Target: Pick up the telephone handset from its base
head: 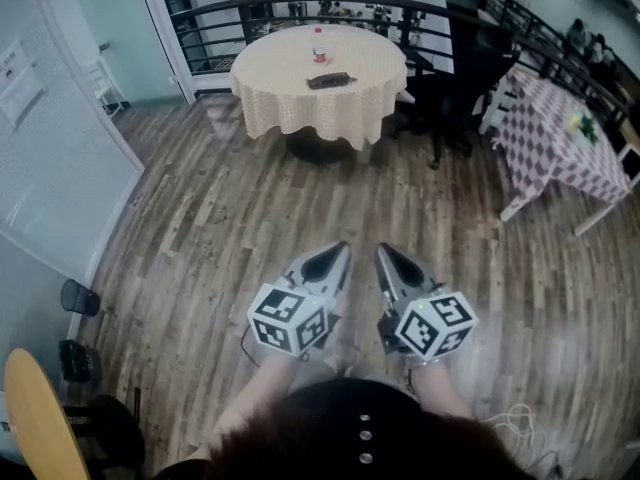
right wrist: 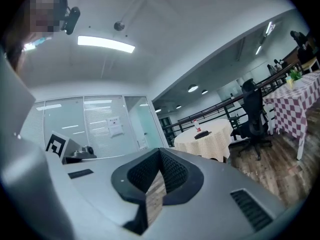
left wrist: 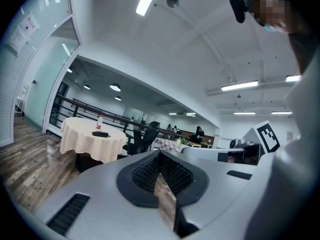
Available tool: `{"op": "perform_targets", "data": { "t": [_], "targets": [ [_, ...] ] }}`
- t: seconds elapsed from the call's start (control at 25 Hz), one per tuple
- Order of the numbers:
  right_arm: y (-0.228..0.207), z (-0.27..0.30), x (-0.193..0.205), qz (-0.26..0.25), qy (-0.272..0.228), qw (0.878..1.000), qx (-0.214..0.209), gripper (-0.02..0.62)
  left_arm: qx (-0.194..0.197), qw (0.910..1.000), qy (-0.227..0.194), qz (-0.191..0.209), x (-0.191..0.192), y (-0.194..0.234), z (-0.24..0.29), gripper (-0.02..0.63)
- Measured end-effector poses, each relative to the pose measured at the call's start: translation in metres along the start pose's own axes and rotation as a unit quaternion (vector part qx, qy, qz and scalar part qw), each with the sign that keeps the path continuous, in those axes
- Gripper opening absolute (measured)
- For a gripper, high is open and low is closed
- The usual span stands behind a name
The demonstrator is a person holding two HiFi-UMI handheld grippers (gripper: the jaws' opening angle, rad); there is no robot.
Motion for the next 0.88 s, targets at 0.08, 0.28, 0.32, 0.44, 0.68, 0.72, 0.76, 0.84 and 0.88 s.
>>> {"op": "perform_targets", "data": {
  "t": [0.08, 0.28, 0.32, 0.44, 0.68, 0.72, 0.76, 0.84, 0.88],
  "targets": [
    [-0.001, 0.006, 0.001, -0.006, 0.007, 1.000, 0.000, 0.009, 0.003, 1.0000, 0.001, 0.002, -0.001, 0.004, 0.003, 0.006],
    [0.001, 0.022, 0.005, -0.001, 0.008, 1.000, 0.011, 0.009, 0.018, 0.9998, 0.003, 0.010, -0.006, 0.018, 0.006, 0.006],
    [0.003, 0.025, 0.006, -0.001, 0.007, 1.000, 0.013, 0.009, 0.021, 0.9997, 0.004, 0.012, -0.007, 0.022, 0.006, 0.006],
    [0.004, 0.032, 0.016, 0.006, 0.008, 1.000, 0.023, 0.009, 0.028, 0.9994, 0.010, 0.016, -0.006, 0.033, 0.008, 0.006],
    [0.001, 0.054, 0.026, 0.011, 0.022, 0.999, 0.026, 0.009, 0.029, 0.9994, 0.018, 0.007, -0.005, 0.060, 0.016, 0.006],
    [-0.001, 0.059, 0.026, 0.010, 0.022, 0.999, 0.024, 0.009, 0.030, 0.9994, 0.019, 0.005, -0.004, 0.063, 0.018, 0.006],
    [-0.003, 0.064, 0.024, 0.009, 0.020, 0.999, 0.023, 0.009, 0.031, 0.9993, 0.019, 0.002, -0.004, 0.066, 0.022, 0.006],
    [-0.008, 0.076, 0.021, 0.008, 0.018, 1.000, 0.022, 0.009, 0.032, 0.9993, 0.019, -0.001, -0.005, 0.074, 0.030, 0.006],
    [-0.012, 0.082, 0.020, 0.009, 0.017, 1.000, 0.022, 0.009, 0.032, 0.9993, 0.019, -0.003, -0.006, 0.078, 0.036, 0.006]
  ]
}}
Point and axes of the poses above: the fingertips, and each gripper's own axes: z forward along the fingers, y to its left, x out of its underside, the point moved 5 cm from there along -z, backward along the fingers, and after that the axes turned 1 degree about -y, right-handed, at the moved point
